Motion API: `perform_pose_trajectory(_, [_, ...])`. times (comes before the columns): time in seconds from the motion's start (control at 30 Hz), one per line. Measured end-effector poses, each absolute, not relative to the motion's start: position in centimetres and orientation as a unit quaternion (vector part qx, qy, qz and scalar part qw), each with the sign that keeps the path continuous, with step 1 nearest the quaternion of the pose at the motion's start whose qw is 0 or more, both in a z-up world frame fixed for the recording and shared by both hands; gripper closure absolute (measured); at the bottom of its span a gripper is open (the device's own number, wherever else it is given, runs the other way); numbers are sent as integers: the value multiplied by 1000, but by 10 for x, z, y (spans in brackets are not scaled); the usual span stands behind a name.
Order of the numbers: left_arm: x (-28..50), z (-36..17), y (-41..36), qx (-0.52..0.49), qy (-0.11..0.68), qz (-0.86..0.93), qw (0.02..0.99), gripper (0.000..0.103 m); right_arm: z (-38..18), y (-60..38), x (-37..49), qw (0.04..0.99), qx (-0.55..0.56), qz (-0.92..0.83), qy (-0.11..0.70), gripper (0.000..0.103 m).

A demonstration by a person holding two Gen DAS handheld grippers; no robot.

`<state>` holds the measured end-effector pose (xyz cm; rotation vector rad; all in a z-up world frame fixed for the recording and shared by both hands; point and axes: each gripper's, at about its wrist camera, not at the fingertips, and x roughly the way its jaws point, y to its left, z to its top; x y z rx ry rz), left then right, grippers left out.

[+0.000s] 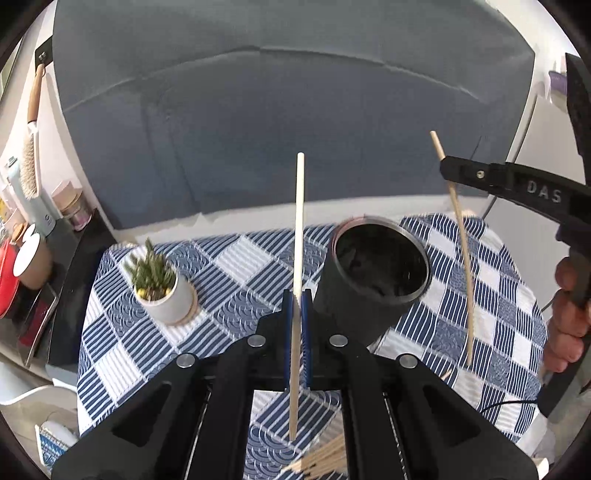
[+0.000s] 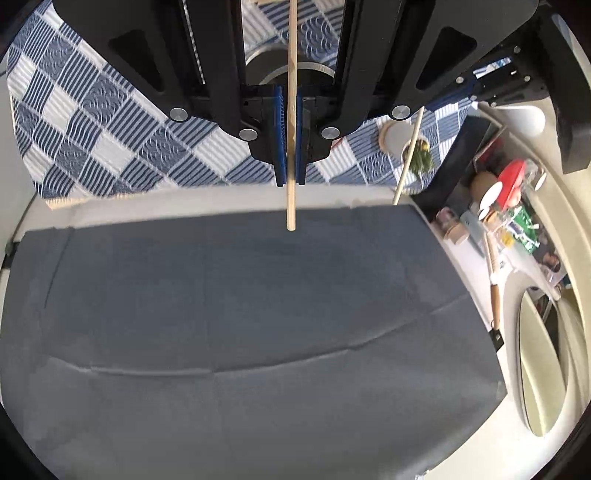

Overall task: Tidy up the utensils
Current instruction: 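Carry the stick over the black holder and drop it in with the left gripper, then open the left gripper and raise it away from the black holder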

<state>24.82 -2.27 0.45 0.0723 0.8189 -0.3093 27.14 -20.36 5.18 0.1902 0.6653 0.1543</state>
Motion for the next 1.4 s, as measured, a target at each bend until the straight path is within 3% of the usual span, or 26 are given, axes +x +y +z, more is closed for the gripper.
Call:
perform_pose_trajectory(0.57, [298,29,-36,-72,300,-243,920,98,74,-230,323,953,133,85,258,98])
perform_pose_trajectory(0.93, [309,-4,-56,-148,246,-299,910,98,36,-244,326,957,165,124,206,98])
perform_pose_trajectory(1.33, [292,-31,-62,-112,246,-284,920,98,-1,-234,318,956,133,120,232,95])
perform_pose_trajectory(1.4, [287,-27,-61,-104,242,-280,923,92,1,-235,313,957,133,115,229,94])
